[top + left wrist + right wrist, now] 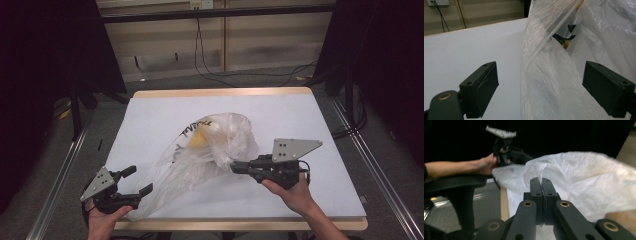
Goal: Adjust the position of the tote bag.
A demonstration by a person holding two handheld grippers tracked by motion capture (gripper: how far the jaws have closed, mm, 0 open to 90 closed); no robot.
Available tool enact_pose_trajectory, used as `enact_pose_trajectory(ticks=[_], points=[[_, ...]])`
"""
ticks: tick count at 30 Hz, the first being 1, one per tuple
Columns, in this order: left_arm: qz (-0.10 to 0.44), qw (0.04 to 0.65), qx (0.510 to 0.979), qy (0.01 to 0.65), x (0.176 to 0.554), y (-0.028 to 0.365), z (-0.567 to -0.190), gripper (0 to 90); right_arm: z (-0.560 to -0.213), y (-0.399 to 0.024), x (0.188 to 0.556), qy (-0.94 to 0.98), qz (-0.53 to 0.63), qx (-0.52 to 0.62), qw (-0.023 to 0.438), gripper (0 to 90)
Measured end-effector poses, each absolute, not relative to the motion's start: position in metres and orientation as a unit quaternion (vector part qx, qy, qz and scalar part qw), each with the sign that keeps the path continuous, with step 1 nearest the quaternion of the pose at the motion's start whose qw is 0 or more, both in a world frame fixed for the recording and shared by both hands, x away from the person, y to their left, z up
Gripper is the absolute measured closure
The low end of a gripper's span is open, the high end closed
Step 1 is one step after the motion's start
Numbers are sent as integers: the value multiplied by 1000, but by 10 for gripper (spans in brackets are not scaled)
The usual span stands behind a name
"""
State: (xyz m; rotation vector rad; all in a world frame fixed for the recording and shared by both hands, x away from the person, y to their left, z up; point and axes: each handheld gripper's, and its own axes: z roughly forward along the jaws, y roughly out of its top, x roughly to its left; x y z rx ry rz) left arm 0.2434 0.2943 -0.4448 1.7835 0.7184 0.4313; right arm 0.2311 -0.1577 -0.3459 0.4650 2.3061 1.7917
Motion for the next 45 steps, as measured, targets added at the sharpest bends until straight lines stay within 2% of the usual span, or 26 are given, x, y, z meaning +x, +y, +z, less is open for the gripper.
enact_pose_trajectory(ticks=[11, 25, 26, 28, 29, 32, 34, 35, 36, 37, 40, 45], points=[[181, 551, 755, 306, 243, 295, -444, 106, -325, -174, 244, 743, 635, 169, 125, 898], [183, 565, 742, 310, 239, 305, -437, 261, -312, -207, 251, 703, 663, 202, 161, 899], [183, 565, 746, 302, 238, 306, -435, 336, -310, -210, 252, 701, 663, 203, 167, 899], [183, 561, 750, 300, 237, 306, -434, 410, -308, -212, 252, 698, 665, 205, 171, 899], [183, 558, 753, 298, 235, 306, -433, 410, -308, -212, 252, 698, 665, 205, 171, 899], [179, 554, 759, 290, 234, 305, -432, 494, -306, -216, 252, 695, 665, 206, 178, 899], [168, 558, 762, 284, 234, 305, -431, 591, -305, -218, 251, 692, 667, 209, 180, 899], [166, 562, 759, 285, 234, 304, -431, 661, -305, -219, 251, 692, 666, 209, 182, 899], [159, 563, 762, 279, 235, 305, -428, 775, -305, -220, 251, 692, 666, 210, 183, 899], [159, 563, 762, 279, 235, 305, -428, 808, -305, -220, 251, 692, 666, 210, 183, 899], [157, 569, 758, 277, 237, 304, -425, 872, -304, -220, 252, 691, 666, 212, 185, 900], [159, 571, 760, 265, 242, 305, -414, 894, -301, -222, 255, 685, 672, 211, 187, 899]])
